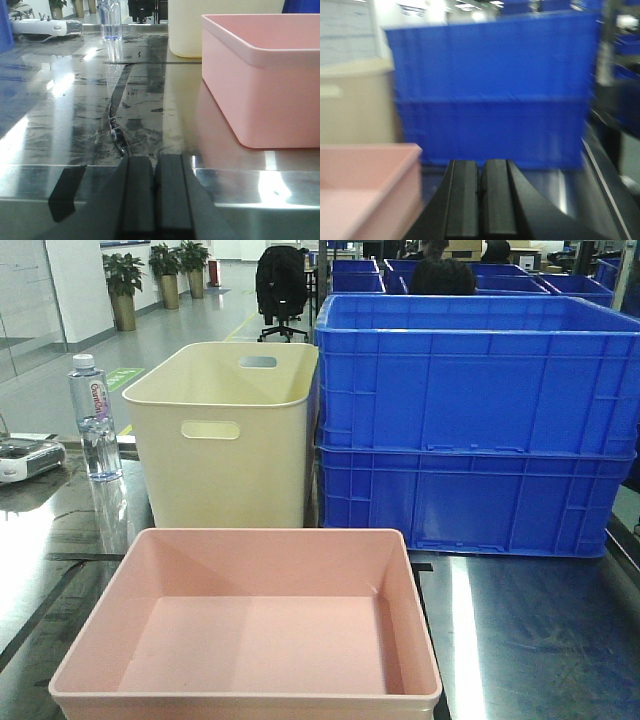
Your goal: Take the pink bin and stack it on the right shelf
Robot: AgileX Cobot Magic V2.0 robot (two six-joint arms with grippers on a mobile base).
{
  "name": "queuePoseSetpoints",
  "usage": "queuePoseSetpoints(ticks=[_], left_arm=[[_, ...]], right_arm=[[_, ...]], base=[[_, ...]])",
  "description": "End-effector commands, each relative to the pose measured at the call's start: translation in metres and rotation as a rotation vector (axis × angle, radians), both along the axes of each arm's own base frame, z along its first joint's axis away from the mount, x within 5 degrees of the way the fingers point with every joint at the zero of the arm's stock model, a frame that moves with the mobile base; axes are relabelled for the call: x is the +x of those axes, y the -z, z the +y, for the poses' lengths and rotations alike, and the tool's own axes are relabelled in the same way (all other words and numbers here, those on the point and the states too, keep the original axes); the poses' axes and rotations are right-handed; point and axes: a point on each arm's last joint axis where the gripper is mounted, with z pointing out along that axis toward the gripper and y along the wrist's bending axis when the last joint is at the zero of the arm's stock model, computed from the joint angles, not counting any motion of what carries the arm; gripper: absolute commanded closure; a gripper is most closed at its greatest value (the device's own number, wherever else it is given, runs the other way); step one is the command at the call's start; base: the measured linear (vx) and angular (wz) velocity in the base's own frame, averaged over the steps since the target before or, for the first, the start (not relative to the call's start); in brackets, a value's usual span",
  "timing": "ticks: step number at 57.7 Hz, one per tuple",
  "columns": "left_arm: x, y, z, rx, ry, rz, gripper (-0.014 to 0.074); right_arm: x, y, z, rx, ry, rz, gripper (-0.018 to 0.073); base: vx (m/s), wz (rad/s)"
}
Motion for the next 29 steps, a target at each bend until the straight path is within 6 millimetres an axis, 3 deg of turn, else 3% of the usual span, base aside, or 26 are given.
queuePoseSetpoints(ticks=[1, 12, 18, 29], left_arm=[[0.001, -0.004, 0.000, -0.018, -0.004, -0.076, 0.0604], [0.001, -0.004, 0.000, -0.018, -0.004, -0.076, 0.0604], [0.001, -0.004, 0.000, -0.018, -0.004, -0.076, 0.0604], [0.001, -0.003, 0.000, -0.018, -0.004, -0.073, 0.0604]], right_arm=[[-0.014, 0.015, -0.006, -0.013, 0.080, -0.076, 0.0574], [-0.031, 0.082, -0.008, -0.014, 0.114, -0.073, 0.0573], [-0.029, 0.113, -0.007, -0.010, 0.109, -0.069, 0.0572], [-0.028, 0.115, -0.007, 0.008, 0.112, -0.017, 0.0572]], base=[[0.00, 0.00], [0.00, 0.00], [0.00, 0.00], [0.00, 0.00]])
